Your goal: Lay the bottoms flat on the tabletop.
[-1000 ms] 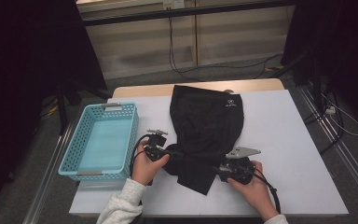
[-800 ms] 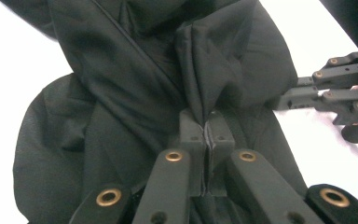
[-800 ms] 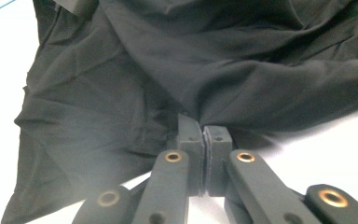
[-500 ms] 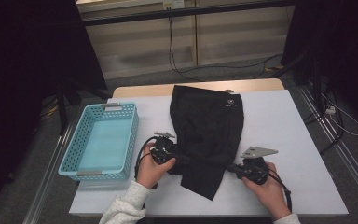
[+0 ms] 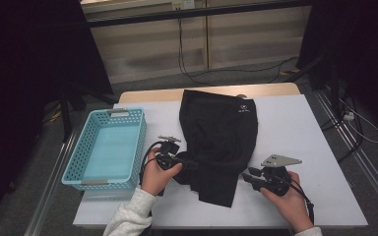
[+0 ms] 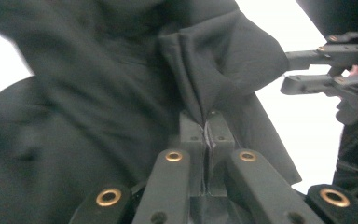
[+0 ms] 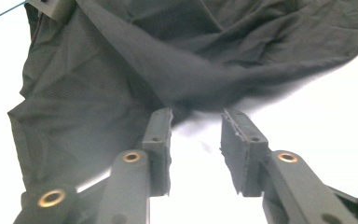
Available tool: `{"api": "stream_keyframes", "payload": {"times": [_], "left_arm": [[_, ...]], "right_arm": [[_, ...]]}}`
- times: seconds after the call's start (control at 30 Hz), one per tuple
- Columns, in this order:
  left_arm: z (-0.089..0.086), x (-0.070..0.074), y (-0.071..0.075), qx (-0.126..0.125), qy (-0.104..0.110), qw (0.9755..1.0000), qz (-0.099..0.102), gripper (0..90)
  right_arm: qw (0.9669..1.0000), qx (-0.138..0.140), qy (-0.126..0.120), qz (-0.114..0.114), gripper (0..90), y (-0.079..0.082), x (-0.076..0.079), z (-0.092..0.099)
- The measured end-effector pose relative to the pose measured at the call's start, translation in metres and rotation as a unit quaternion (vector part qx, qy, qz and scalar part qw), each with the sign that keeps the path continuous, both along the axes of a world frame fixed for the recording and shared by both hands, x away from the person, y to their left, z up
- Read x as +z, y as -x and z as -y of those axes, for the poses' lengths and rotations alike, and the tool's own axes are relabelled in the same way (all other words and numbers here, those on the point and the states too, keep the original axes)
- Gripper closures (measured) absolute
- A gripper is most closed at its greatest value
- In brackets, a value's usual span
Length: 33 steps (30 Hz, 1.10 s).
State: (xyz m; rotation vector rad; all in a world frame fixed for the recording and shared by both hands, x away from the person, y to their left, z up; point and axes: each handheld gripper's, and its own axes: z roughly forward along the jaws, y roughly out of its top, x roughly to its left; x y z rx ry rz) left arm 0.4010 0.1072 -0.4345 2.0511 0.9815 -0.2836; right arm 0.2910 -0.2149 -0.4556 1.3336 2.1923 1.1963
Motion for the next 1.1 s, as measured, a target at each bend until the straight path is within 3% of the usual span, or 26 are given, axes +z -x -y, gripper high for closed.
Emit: {"api": "stream_keyframes", "payload": {"times": [0.1, 0.43, 0.53, 0.63, 0.7, 0.73, 0.93, 1.1], "left_arm": [[-0.002, -0.002, -0.001, 0.007, -0.013, 0.9999, 0.002, 88.5], [-0.003, -0.001, -0.001, 0.002, -0.015, 0.9999, 0.002, 88.3], [-0.001, -0.003, 0.0, 0.0, -0.019, 0.9998, 0.001, 88.3], [0.001, -0.004, 0.001, -0.002, -0.024, 0.9997, -0.001, 88.1], [0.002, -0.005, 0.002, -0.004, -0.023, 0.9997, 0.0, 88.1], [0.003, -0.004, 0.002, -0.005, -0.024, 0.9997, 0.0, 88.0], [0.008, -0.002, 0.008, -0.021, -0.016, 0.9996, -0.005, 87.6], [0.025, -0.005, 0.019, -0.047, -0.021, 0.9986, -0.012, 87.0]], "right_arm": [[1.0, -0.003, -0.001, -0.002, 58.6, 0.0, -0.001, -0.002], [0.9994, 0.029, 0.008, -0.017, 52.6, -0.005, -0.01, -0.037], [0.9992, 0.028, 0.018, -0.021, 58.4, -0.007, -0.011, -0.044], [0.9986, 0.028, 0.045, -0.002, 70.5, -0.006, -0.012, -0.048], [0.9987, 0.037, 0.035, -0.007, 87.5, -0.006, -0.012, -0.047], [0.9987, 0.045, 0.02, -0.015, 90.0, -0.007, -0.013, -0.045], [0.9979, 0.056, 0.011, -0.031, 90.0, 0.001, -0.01, -0.033], [0.9988, 0.039, -0.002, -0.031, 90.0, 0.015, -0.001, -0.005]]}}
